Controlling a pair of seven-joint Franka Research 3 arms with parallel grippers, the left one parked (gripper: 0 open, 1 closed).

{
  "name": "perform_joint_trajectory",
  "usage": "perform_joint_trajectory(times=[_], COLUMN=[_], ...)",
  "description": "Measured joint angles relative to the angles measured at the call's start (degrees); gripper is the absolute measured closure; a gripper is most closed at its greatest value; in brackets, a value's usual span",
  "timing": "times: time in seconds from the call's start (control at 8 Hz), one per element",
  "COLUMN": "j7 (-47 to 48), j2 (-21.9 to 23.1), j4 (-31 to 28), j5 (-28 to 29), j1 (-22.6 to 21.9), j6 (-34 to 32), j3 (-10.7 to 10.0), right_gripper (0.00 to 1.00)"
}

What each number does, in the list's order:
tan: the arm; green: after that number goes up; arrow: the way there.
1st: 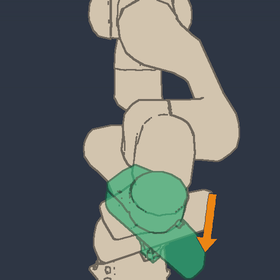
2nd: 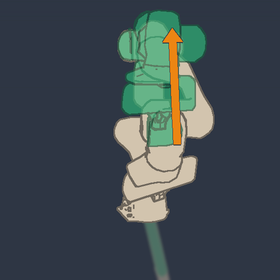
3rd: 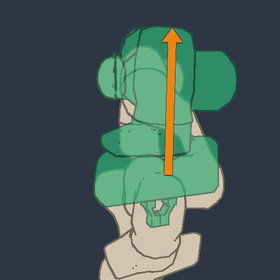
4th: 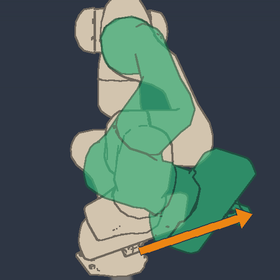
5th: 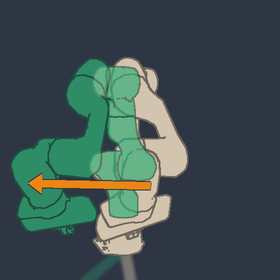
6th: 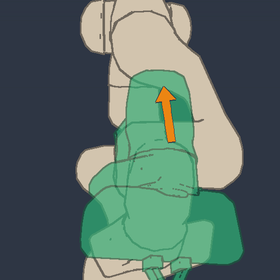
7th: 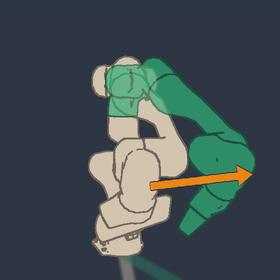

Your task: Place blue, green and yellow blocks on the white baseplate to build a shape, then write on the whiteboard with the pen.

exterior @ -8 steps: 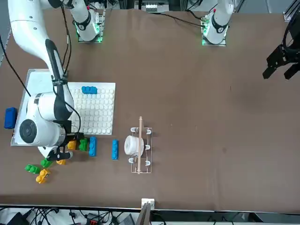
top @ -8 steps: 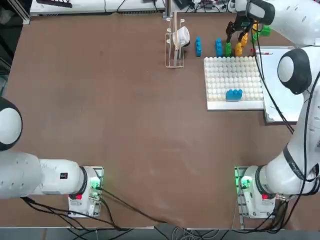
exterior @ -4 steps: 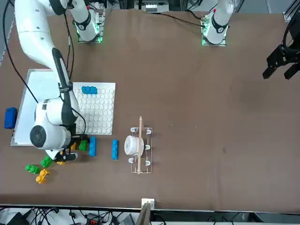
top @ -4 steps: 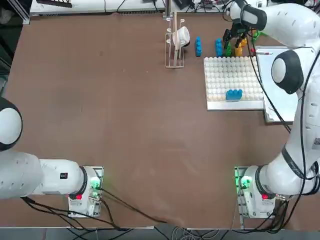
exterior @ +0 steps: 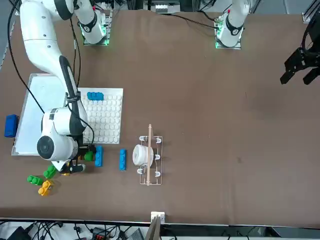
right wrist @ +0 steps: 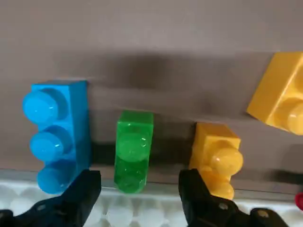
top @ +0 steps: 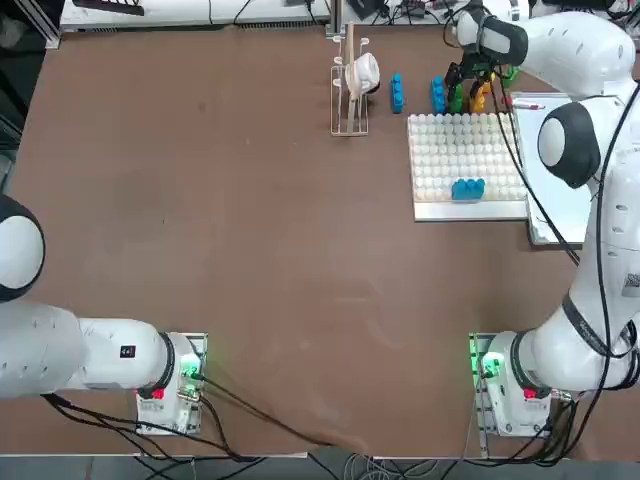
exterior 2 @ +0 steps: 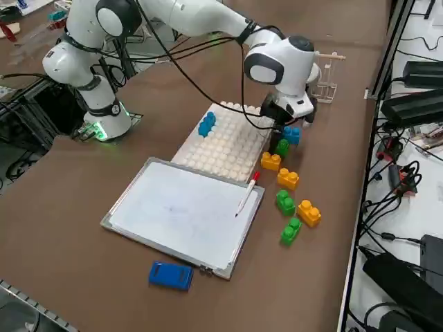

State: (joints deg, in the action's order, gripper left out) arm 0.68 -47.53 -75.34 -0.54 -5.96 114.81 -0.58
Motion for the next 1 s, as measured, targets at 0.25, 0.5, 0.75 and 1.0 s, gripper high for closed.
perform_joint_trajectory(times=[0.25,0.5,0.75,1.0], j7=[0.07,0.12,0.29,0.44], j2=[-0.1,-0.65,-1.4,-1.46], j4=[0.09,0.09,0.09,0.1], j5=[0.0,0.01,0.01,0.29], j1=[0.01,0.01,0.01,0.0], j6=[1.01,2.66,4.14,4.6], j3=[-0.11,-0.11,-0.11,-0.11], right_gripper=[0.0,0.0,0.03,0.11])
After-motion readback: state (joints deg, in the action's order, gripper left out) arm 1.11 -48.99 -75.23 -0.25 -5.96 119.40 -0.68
